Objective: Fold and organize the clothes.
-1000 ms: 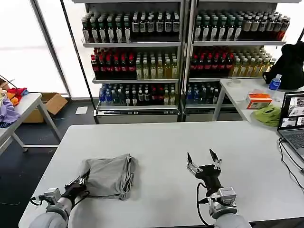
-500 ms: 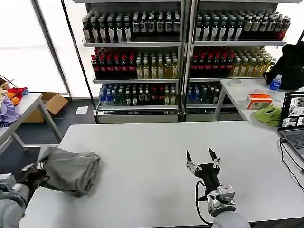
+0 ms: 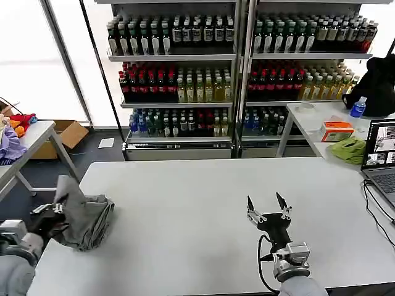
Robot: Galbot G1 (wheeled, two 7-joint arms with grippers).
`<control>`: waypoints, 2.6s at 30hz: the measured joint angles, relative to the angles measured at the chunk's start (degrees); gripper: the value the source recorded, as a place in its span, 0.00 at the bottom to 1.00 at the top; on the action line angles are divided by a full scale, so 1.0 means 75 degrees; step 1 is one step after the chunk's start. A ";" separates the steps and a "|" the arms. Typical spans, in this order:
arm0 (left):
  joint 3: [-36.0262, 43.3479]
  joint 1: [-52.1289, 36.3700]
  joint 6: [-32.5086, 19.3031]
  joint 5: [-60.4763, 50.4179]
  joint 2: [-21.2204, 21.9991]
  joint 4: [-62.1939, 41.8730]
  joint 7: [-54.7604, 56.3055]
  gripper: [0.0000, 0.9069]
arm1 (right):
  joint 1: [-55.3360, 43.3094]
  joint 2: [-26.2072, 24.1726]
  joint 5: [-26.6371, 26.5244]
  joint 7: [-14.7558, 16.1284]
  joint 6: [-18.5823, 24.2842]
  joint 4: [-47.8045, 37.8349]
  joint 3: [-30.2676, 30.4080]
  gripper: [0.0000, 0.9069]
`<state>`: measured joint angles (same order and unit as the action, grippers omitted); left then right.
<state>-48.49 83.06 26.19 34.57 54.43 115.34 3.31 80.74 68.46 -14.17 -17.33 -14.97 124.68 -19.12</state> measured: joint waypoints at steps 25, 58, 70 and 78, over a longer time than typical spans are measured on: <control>0.5152 -0.1761 0.0606 -0.0412 0.1555 0.0360 0.1738 1.00 | 0.0696 0.0707 0.0798 -0.0043 -0.0215 0.0071 -0.0205 1.00; 0.4075 -0.2127 0.0365 -0.0106 0.1808 0.0165 0.1903 1.00 | -0.2342 -0.0002 -0.4169 -0.1101 -0.1521 -0.1505 0.1897 1.00; 0.3046 -0.1489 0.0428 -0.0279 0.1735 0.0477 0.2005 1.00 | -0.3763 -0.0130 -0.5741 -0.1683 -0.2097 -0.2236 0.3314 1.00; 0.2644 -0.1210 0.0423 -0.0289 0.1646 0.0592 0.2013 1.00 | -0.4128 -0.0025 -0.6131 -0.2031 -0.2258 -0.2555 0.3713 0.57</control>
<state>-28.66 73.98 29.36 32.40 66.77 119.78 18.40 49.79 68.28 -60.15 -32.56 -31.91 105.51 8.73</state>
